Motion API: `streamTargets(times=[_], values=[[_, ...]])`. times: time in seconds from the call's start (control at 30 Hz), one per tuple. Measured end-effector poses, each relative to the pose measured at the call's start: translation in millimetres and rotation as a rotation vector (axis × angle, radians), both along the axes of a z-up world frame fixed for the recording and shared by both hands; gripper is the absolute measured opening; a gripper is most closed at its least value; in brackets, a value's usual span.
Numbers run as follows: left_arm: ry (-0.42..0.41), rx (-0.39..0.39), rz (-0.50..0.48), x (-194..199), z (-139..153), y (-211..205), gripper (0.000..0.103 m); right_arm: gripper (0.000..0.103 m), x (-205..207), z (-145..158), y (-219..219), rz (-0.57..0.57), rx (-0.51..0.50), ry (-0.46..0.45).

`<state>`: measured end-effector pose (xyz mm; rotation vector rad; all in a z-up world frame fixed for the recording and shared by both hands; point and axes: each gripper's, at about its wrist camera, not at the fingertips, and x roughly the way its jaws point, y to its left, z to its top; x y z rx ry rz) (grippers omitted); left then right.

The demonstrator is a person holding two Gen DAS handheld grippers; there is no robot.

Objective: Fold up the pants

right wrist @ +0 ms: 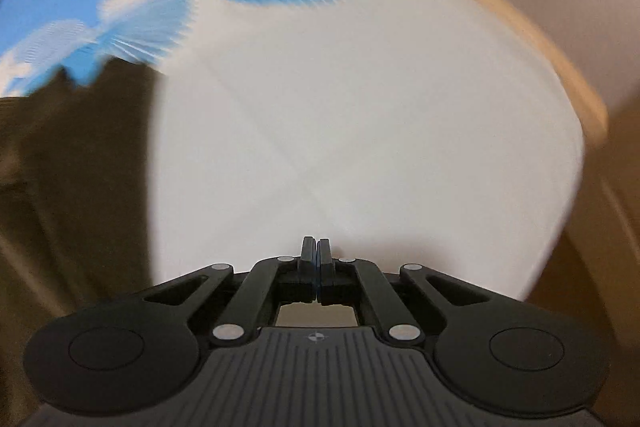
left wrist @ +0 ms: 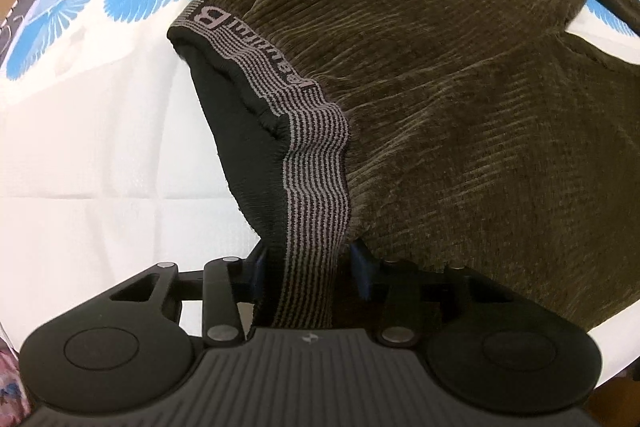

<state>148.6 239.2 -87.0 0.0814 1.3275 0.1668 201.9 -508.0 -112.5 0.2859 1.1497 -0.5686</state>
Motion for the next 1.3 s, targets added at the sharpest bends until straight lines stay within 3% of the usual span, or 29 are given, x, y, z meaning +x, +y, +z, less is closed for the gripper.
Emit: streamTargets(times=[0.07,0.13,0.2,0.33,0.67,0.87,1.0,1.1,1.17,1.3], values=[[0.001,0.005,-0.001,-1,2,0,0.048,0.0,-13,-6,-13,0.005,0.082,-0.002],[0.003,0.004,0.003,-2,1,-1,0.051,0.001,-21,0,-14,0.064,0.15,-0.086],[0.004,0.003,0.008,-3,2,0,0.051,0.003,-24,10,-6,0.151,0.148,-0.164],[0.0,-0.018,0.021,-2,2,5,0.051,0.041,-20,28,19,0.305,0.062,-0.269],[0.007,-0.048,0.038,3,-3,14,0.052,0.046,27,14,55,0.398,0.039,-0.273],[0.019,-0.05,0.044,7,-4,13,0.052,0.048,54,7,98,0.519,0.058,-0.292],[0.024,-0.049,0.047,8,-4,12,0.053,0.048,70,-5,129,0.599,0.022,-0.226],[0.024,-0.055,0.048,7,-5,13,0.053,0.043,75,-18,145,0.618,-0.102,-0.111],[0.023,-0.054,0.046,6,-5,13,0.053,0.007,76,-20,139,0.572,-0.127,-0.074],[0.017,-0.034,0.019,4,-5,10,0.052,0.006,61,-1,95,0.353,-0.098,-0.129]])
